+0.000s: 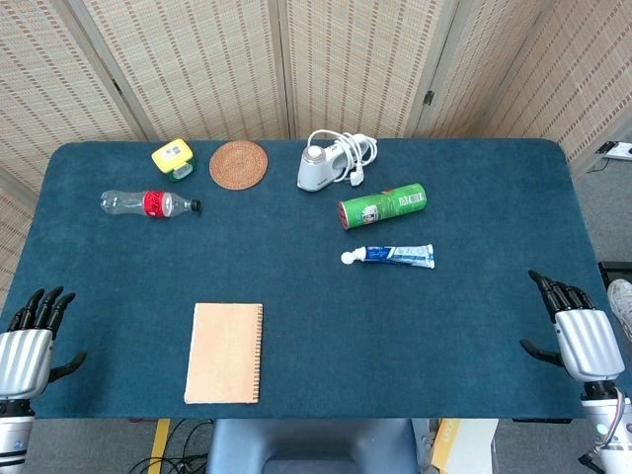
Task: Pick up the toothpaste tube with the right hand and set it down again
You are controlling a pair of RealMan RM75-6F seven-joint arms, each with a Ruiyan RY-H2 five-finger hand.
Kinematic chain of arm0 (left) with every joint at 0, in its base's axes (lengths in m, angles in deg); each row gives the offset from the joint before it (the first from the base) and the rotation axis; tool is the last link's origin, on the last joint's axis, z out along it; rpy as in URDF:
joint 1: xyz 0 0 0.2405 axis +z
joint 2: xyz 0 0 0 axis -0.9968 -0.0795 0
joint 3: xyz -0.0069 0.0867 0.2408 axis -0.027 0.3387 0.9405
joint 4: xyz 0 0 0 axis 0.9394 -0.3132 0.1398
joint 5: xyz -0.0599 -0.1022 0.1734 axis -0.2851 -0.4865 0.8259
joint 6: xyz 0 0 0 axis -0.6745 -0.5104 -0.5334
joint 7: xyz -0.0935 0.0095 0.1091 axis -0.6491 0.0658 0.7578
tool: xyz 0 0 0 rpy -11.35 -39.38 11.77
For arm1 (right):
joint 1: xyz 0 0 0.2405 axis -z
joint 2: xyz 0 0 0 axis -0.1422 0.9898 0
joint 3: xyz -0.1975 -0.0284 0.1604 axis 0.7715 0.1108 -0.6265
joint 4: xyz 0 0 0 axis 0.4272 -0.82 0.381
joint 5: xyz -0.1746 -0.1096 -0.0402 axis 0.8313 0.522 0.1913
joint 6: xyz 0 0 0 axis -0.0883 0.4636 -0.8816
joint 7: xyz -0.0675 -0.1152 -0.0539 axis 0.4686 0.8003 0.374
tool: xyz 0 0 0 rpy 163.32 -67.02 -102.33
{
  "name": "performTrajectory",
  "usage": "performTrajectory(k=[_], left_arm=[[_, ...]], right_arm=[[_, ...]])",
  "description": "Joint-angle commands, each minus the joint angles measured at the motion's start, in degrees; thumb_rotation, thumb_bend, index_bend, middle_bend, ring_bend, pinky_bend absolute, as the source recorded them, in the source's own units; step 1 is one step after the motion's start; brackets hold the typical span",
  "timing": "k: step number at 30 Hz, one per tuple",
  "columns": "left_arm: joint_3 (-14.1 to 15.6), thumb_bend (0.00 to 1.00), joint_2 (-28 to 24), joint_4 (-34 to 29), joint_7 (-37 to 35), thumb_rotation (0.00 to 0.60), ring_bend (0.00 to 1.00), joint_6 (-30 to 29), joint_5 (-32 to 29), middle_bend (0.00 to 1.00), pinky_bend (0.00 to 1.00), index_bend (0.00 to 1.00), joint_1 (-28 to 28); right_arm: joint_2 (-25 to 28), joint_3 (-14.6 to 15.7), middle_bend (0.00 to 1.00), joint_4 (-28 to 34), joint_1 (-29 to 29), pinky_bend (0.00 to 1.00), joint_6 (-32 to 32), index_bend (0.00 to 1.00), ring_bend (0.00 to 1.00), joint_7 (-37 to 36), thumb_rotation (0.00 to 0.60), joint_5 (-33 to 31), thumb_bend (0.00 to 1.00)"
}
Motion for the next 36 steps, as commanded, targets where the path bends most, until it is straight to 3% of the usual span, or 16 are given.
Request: performTrajectory(k=[1, 10, 15, 25, 36], left_arm=[[-0.4, 0.21, 0.1, 0.3, -0.4, 0.6, 0.08, -0.5, -0.1, 0.12, 0.23, 0.16, 0.1], [-0.8, 0.21, 0.1, 0.4, -0.9, 0.6, 0.08, -0.8, -0.6, 0.12, 0.23, 0.16, 0.2], [-0.6, 0.21, 0.3, 0.8, -1.6, 0.6, 0.08, -1.0, 0.0, 0.12, 0.23, 0.16, 0.3], [-0.4, 0.21, 0.6, 1.4, -2.4, 0.6, 0.08, -1.4, 0.6, 0.12, 0.23, 0.17, 0.5], [-0.6, 0.21, 0.4, 0.7, -2.5, 0.6, 0.09, -1.9, 0.9, 0.12, 0.23, 0.19, 0.6]], right_arm=[[0.1, 0.0, 0.19, 0.2, 0.0, 0.2, -0.1, 0.06, 0.19, 0.1, 0.6, -0.2, 0.11], [0.7, 0.0, 0.19, 1.0, -0.6, 0.2, -1.1, 0.06, 0.19, 0.4, 0.6, -0.2, 0.11], [1.5, -0.4, 0.2, 2.7, -2.4, 0.2, -3.6, 0.06, 0.19, 2.1, 0.6, -0.4, 0.23], [0.1, -4.0, 0.21, 1.1, -11.5, 0.2, -15.9, 0.06, 0.19, 2.1, 0.6, -4.6, 0.26], [-5.9, -7.9, 0.21, -6.6, -23.6, 0.2, -29.5, 0.11, 0.19, 1.1, 0.6, -9.1, 0.25]])
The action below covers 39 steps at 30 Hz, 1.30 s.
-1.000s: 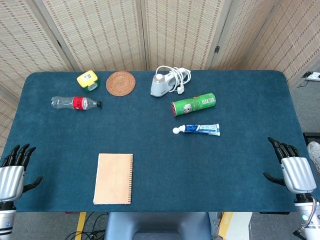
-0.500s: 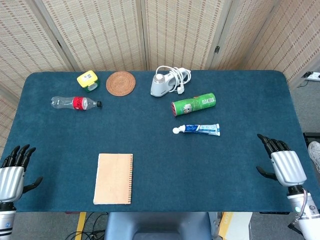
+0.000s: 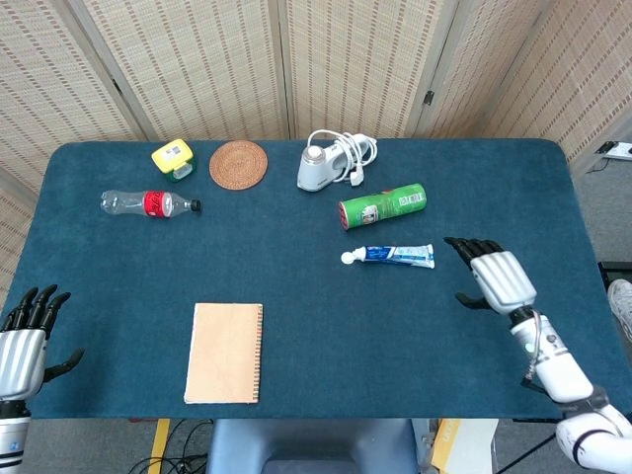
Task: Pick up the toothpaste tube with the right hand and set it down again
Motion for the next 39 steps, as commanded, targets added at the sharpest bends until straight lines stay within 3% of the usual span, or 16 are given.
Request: performTrajectory(k=[1, 6, 17, 29, 39], left_arm=[[0.0, 0.21, 0.0, -0.1, 0.0, 0.6, 0.09, -0.1, 0.1, 0.12, 0.23, 0.19, 0.0], [0.0, 0.21, -0.1, -0.3, -0.1, 0.6, 0.09, -0.2, 0.1, 0.12, 0.23, 0.19, 0.1], [0.2, 0.21, -0.4, -0.3, -0.5, 0.6, 0.09, -0.2, -0.2, 0.12, 0.23, 0.19, 0.6], [0.2, 0.21, -0.6, 0.3, -1.5, 0.6, 0.09, 0.3, -0.5, 0.12, 0.23, 0.19, 0.6], [0.2, 0.21, -0.5, 1.4, -2.6, 0.6, 0.09, 0.4, -1.1, 0.12, 0.23, 0.19, 1.0]], right_arm=[[-2.7, -1.3, 0.21, -3.0, -3.6, 0.2, -4.1, 0.11, 0.19, -0.1, 0.6, -2.0, 0.24], [-6.5, -2.5, 0.23, -8.2, -8.6, 0.2, -9.9, 0.14, 0.19, -0.1, 0.6, -5.3, 0.18], [-15.7, -2.8, 0.26, -20.5, -16.9, 0.22, -18.3, 0.18, 0.19, 1.3, 0.6, -10.5, 0.17], [-24.8, -1.8, 0.3, -30.6, -20.7, 0.24, -19.8, 0.24, 0.21, 1.8, 0.6, -12.4, 0.21], [-28.3, -1.9, 0.33, -36.3, -21.9, 0.26, -19.9, 0.29, 0.24, 1.0, 0.6, -13.1, 0.23]])
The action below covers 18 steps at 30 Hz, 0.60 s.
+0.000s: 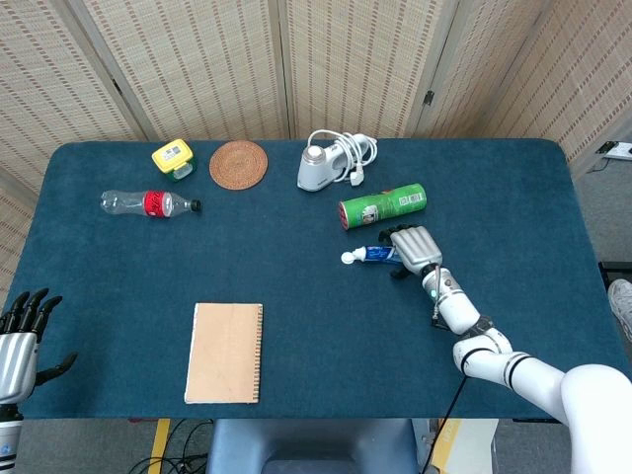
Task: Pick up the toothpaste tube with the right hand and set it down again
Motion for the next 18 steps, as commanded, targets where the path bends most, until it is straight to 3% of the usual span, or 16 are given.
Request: performTrajectory(k=[1, 18], left_arm=[[0.0, 0.21, 0.1, 0.2, -0.2, 0.6, 0.09, 0.1, -0.1, 0.12, 0.23, 0.19, 0.0], [-0.1, 0.21, 0.3, 1.3, -1.0, 0.6, 0.09, 0.3, -0.1, 0.12, 0.23, 0.19, 0.1]], right_arm=[[-1.0, 0.0, 0.33, -1.8, -0.5, 0.27, -0.4, 0.29, 0.24, -0.4, 0.6, -0.3, 0.23], [-5.0, 0.4, 0.41, -8.7, -1.9, 0.32, -1.0, 0.4, 0.34, -1.8, 0.6, 0.9, 0.32]])
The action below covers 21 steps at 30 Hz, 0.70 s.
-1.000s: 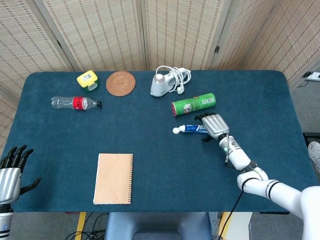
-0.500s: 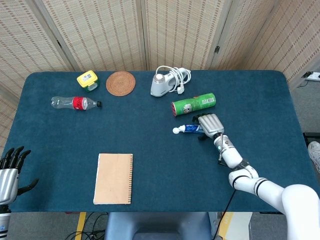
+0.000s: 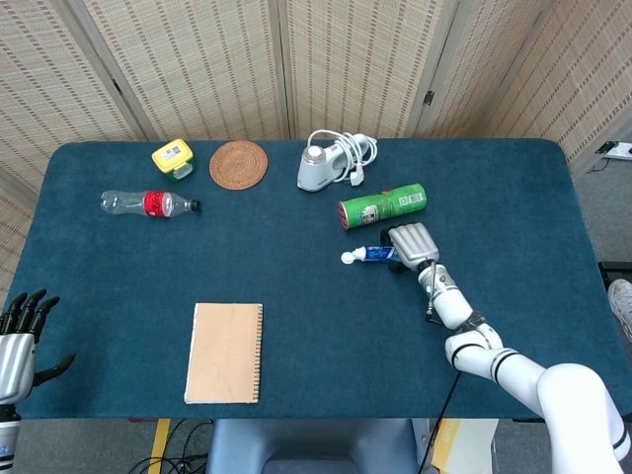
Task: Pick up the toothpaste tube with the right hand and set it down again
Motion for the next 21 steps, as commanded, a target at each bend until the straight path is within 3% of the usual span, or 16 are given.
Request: performTrajectory(k=[1, 7, 13, 21], left_arm=[[0.0, 0.21, 0.1, 0.1, 0.0, 0.6, 0.09, 0.1, 0.0, 0.12, 0.23, 0.19, -0.1], [-0.1, 0.21, 0.1, 0.3, -0.2, 0.6, 0.09, 0.3, -0.1, 0.12, 0.23, 0.19, -0.1], [-0.2, 0.21, 0.0, 0.7, -0.6, 0.6, 0.09, 0.6, -0.1, 0.12, 0.23, 0.2, -0.3], [-1.5, 0.21, -0.7, 0.1, -4.0, 0.6, 0.09, 2.6, -0.2, 0.12, 0.23, 0.2, -2.2]], right_arm=[[-0.5, 0.1, 0.41, -0.7, -0.2, 0.32, -0.5, 0.41, 0.35, 0.0, 0.6, -0.1, 0.32], [-1.0, 0.1, 0.47, -1.1, -0.5, 0.4, 0.0, 0.5, 0.42, 0.0, 0.6, 0.5, 0.36], [0.1, -0.1, 0.55, 1.7, 0.2, 0.51, 2.6, 0.59, 0.49, -2.8, 0.6, 2.3, 0.45], [5.9, -0.5, 0.58, 12.6, 2.2, 0.56, 5.8, 0.64, 0.53, -11.1, 0.6, 5.8, 0.47]])
